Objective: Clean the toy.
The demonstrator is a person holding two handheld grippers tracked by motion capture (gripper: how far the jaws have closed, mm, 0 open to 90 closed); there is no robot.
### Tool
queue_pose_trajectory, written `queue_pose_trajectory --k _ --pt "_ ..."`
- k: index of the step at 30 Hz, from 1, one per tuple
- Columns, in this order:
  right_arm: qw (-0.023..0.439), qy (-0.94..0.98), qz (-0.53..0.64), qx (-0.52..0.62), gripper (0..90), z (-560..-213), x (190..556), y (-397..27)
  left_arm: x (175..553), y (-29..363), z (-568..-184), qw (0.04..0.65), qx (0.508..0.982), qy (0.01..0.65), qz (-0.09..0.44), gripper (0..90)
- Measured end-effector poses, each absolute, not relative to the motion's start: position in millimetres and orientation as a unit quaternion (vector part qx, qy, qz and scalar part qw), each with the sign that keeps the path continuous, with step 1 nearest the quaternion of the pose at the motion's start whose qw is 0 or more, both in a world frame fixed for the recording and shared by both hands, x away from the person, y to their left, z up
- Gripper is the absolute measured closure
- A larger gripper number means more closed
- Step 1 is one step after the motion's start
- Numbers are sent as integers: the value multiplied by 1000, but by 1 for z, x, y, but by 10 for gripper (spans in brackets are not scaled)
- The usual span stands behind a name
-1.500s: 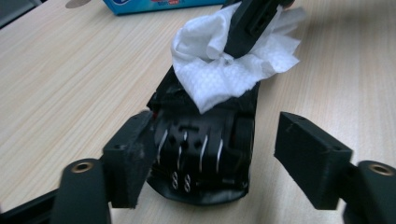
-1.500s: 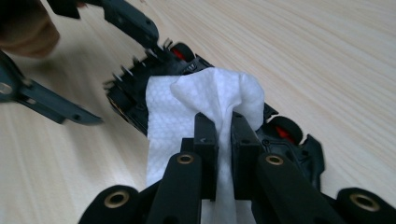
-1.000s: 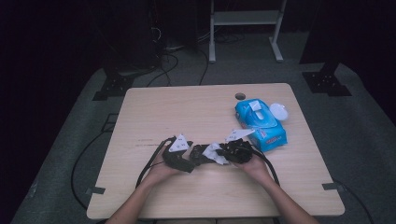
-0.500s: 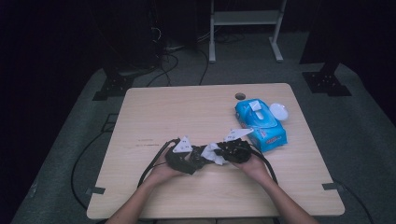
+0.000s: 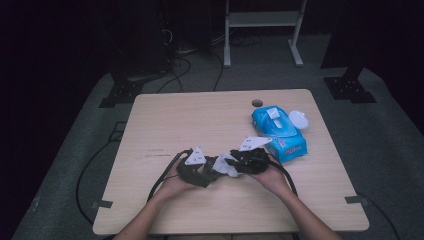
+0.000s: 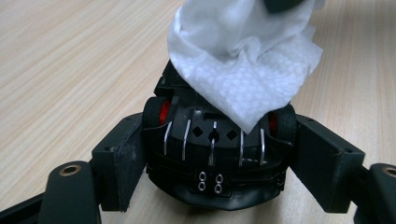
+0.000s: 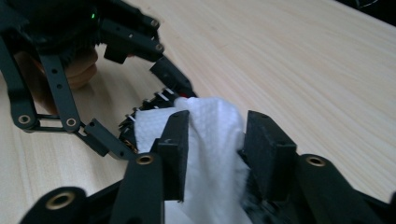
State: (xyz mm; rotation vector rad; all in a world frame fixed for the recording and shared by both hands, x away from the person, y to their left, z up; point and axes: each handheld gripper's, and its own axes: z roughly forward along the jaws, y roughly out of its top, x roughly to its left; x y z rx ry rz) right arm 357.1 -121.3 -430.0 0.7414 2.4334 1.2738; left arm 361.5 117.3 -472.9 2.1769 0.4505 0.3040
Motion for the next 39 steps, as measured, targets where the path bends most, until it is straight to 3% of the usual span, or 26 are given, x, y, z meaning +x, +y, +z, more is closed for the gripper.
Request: queue_pose_trajectory --k 6,13,15,20,24,29,39 --pt "149 860 416 256 716 -447 361 -96 360 118 -472 437 873 184 117 242" --pt "152 863 396 274 836 -444 363 -108 358 117 -470 439 872 178 125 243" --pt "147 865 397 271 842 -443 360 -108 359 117 -470 440 871 178 124 244" --pt "69 857 454 235 844 -438 350 -90 357 115 -469 436 873 177 131 244" --pt "89 872 434 209 843 -438 345 -79 357 117 -470 432 875 174 129 253" --pt "125 876 401 237 844 -442 354 -101 357 117 -471 433 875 173 129 255" --pt "133 873 401 246 843 -446 354 -110 358 116 -479 415 885 170 122 211"
